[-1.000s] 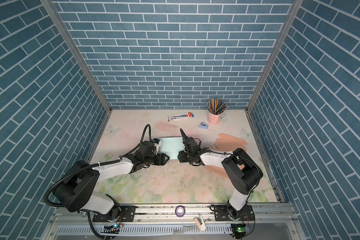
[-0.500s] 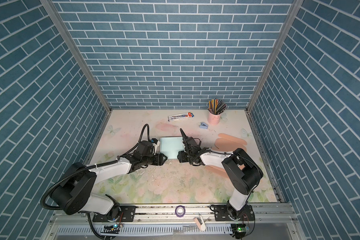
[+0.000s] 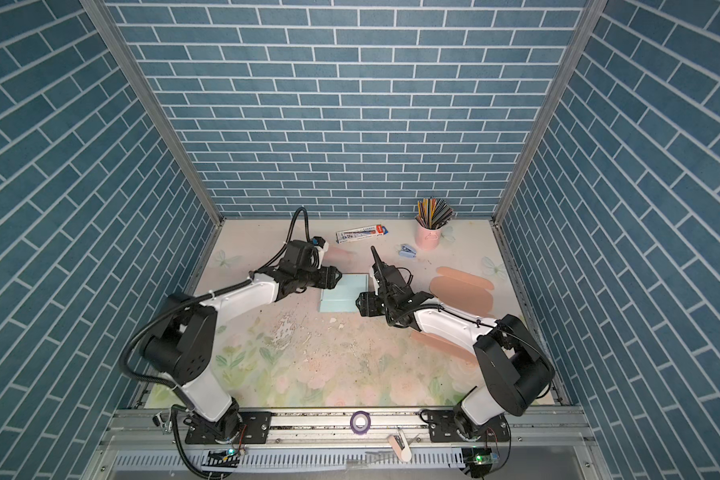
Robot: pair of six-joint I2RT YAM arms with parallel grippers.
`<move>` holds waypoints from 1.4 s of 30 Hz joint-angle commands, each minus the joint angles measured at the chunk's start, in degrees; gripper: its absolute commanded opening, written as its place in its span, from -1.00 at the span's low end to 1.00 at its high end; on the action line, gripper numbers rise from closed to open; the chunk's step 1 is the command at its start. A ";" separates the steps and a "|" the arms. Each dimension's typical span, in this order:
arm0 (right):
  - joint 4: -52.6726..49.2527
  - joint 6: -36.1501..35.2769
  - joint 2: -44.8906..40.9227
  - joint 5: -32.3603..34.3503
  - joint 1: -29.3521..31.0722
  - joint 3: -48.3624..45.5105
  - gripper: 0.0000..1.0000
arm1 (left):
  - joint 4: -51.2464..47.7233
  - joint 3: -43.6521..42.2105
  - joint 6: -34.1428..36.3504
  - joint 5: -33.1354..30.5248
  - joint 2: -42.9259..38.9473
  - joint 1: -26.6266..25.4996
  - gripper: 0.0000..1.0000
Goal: Fold the paper box
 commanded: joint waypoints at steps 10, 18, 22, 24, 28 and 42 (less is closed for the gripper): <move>5.90 6.74 1.18 -11.66 3.66 -6.43 0.39 | -6.30 8.40 7.14 4.26 11.31 0.88 0.49; 16.13 12.36 6.07 -15.30 2.01 -7.84 0.40 | -5.27 1.34 6.31 3.75 7.93 0.90 0.46; 20.52 14.91 5.36 -16.07 -1.08 -10.90 0.40 | -3.02 -3.22 4.57 5.35 5.03 0.88 0.43; 20.66 14.92 4.72 -16.35 -2.32 -11.43 0.39 | -1.69 -5.18 3.60 6.18 4.03 0.76 0.42; 21.30 15.08 4.76 -16.60 -4.47 -12.13 0.39 | -0.50 -8.04 2.37 6.47 2.29 0.22 0.39; 22.39 14.99 4.64 -17.34 -5.90 -11.18 0.35 | 1.38 -15.87 -2.24 8.80 -6.25 -0.17 0.37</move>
